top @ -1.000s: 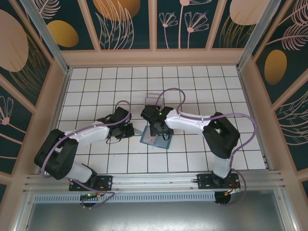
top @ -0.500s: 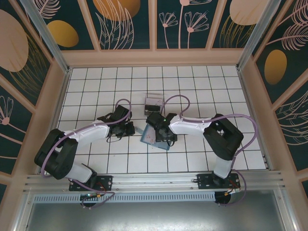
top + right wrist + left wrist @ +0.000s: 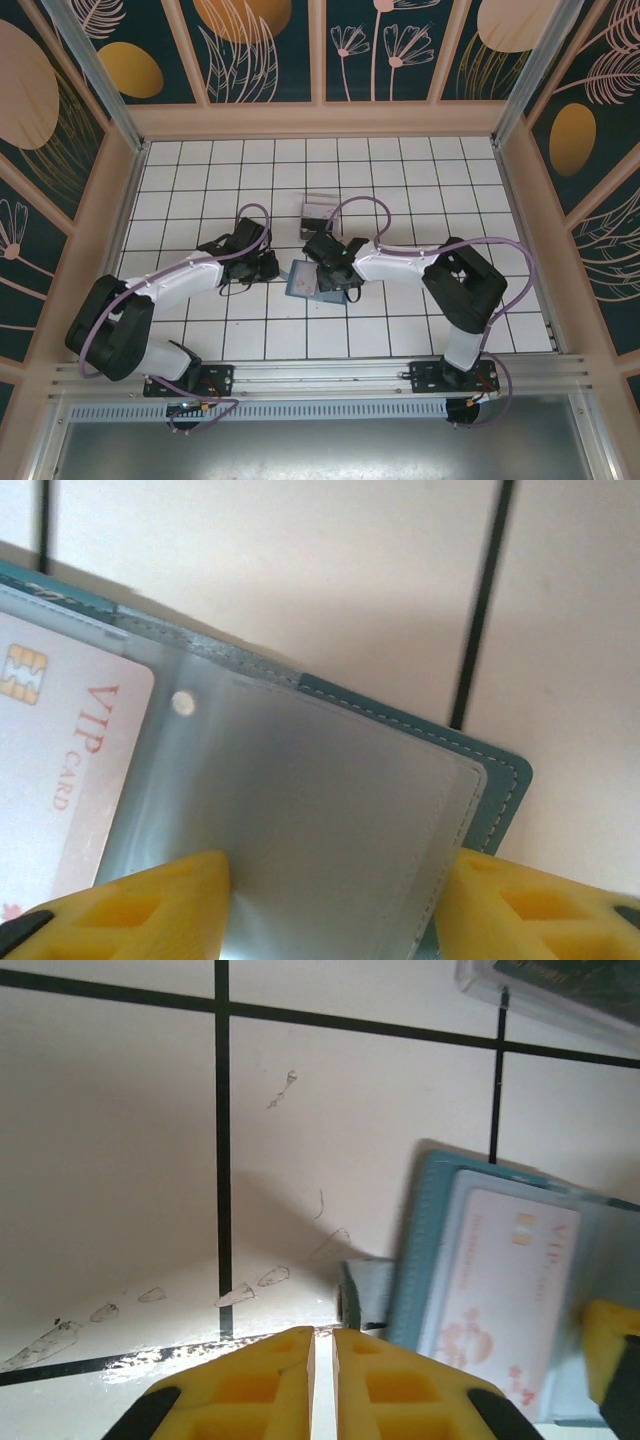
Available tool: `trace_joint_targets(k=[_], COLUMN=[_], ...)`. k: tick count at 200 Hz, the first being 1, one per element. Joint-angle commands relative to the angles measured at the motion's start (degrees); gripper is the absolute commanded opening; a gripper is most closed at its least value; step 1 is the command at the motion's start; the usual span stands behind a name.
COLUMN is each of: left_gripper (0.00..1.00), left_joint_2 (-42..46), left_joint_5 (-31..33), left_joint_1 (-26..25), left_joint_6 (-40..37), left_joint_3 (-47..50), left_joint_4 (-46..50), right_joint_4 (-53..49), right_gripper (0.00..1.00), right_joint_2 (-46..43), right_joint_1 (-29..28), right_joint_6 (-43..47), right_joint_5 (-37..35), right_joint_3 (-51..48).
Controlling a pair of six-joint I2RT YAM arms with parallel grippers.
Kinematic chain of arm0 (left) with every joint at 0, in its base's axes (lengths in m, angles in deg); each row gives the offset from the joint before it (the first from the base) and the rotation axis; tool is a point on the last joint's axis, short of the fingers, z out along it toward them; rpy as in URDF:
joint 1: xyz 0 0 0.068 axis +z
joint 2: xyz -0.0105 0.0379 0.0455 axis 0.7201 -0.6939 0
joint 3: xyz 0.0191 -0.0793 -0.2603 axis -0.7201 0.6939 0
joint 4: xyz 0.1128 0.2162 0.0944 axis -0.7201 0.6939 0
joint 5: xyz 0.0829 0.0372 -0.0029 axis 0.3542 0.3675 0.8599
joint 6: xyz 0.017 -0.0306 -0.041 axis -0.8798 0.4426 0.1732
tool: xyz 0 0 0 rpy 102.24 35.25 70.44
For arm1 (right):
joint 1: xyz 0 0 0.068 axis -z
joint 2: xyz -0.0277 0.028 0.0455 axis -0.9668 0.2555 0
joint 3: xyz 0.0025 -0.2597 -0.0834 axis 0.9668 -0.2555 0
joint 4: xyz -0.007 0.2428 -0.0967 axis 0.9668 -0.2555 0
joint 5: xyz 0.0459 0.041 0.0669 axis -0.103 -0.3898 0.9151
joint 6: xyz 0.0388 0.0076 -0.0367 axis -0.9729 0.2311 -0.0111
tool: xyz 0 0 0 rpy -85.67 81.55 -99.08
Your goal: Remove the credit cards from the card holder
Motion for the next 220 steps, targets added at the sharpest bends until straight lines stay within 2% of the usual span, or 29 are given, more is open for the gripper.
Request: trace_joint_targets(k=[1,16,54,97,135,168,196,220], left_gripper=[0.14,0.14,0.15,0.16,0.15,0.14,0.12,0.11], left_joint_2=[2.18,3.16,5.5,5.39,2.14,-0.97,-3.27,-5.02], left_joint_5=[-0.65,-0.95,0.78,2.14,-2.13,-7.68,-10.77,-11.25], left_joint_1=[0.35,0.38,0.33,0.34,0.36,0.26,-0.05,-0.09], left_joint_6=[1.12,1.21,1.04,0.32,-0.71,-0.58,0.14,0.5], left_joint_3=[1.33,1.21,-1.68,-4.85,-5.79,-4.79,-3.94,-3.37], left_joint_4=[-0.73,-1.15,0.91,2.63,0.8,-3.24,-6.29,-7.26], right_joint_4=[4.22,3.33,-3.27,-4.94,-3.72,-9.43,-9.91,-9.6], right_gripper=[0.55,0.55,0.57,0.57,0.57,0.55,0.53,0.49], right_joint_2=[0.82,0.18,-2.37,-4.65,-7.67,-7.08,-7.91,-8.26], right_joint_1=[0.68,1.62,3.36,4.28,4.25,4.17,3.3,2.97], right_joint_6=[7.27,8.67,7.38,4.72,2.97,-0.99,-1.18,-1.77], right_joint_5=[0.24,0.42,-4.89,-5.03,-1.78,-3.39,-1.72,1.26], right_joint_3=[1.31,0.78,-0.02,-2.3,-1.87,2.17,5.28,7.85])
